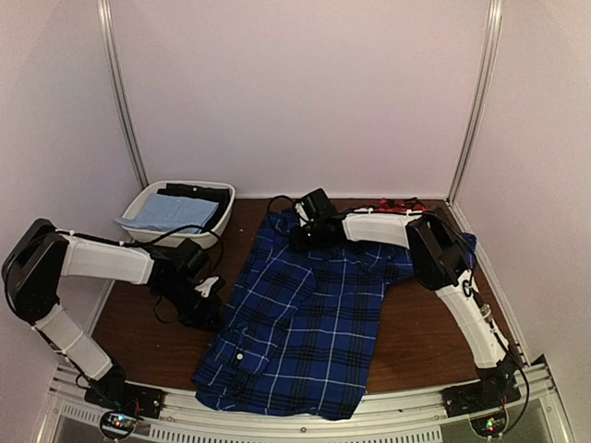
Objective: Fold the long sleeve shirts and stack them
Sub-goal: Move the 1/3-folded shirt to the center of the board.
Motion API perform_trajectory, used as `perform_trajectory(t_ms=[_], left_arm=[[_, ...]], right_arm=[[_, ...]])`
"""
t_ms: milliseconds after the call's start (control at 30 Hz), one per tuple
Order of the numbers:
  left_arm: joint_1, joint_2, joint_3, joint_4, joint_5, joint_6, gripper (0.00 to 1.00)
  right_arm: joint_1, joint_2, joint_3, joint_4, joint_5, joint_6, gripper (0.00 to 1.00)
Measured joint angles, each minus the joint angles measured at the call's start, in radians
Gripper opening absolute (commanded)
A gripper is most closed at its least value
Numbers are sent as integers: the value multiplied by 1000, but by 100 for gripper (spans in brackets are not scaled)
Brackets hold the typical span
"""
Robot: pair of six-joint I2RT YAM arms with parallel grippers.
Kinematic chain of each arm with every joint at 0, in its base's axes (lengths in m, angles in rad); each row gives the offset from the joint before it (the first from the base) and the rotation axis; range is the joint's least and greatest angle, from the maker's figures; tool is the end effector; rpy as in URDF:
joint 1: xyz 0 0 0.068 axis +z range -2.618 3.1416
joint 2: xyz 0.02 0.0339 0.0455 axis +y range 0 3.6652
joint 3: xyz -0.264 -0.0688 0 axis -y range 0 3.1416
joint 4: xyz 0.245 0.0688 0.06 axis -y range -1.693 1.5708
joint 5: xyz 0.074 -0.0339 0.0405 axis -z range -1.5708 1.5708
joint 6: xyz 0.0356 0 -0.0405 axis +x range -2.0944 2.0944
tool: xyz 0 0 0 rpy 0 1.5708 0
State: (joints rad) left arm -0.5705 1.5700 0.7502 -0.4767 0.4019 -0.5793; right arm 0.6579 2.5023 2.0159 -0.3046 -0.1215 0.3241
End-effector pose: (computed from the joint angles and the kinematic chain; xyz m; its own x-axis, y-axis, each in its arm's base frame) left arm 0.2111 -0.1520 0.1366 -0.9989 0.0423 -0.0205 0.0470 0.8849 -0.4634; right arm 0.4352 0.3418 0.1318 -0.7481 -0.1786 -0.6391 -0.4601 0.8336 0.3056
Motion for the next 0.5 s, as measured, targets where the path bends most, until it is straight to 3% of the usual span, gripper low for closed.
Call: perform_trajectory(t_ms=[133, 333, 500], left_arm=[[-1, -26, 4, -43, -39, -19, 26], [-1, -34, 140, -136, -150, -29, 29], [-1, 42, 400, -127, -197, -26, 29]], right_arm=[[25, 66, 115, -24, 17, -16, 45], [8, 80, 161, -74, 26, -43, 51], [-16, 80, 208, -130, 21, -72, 61]])
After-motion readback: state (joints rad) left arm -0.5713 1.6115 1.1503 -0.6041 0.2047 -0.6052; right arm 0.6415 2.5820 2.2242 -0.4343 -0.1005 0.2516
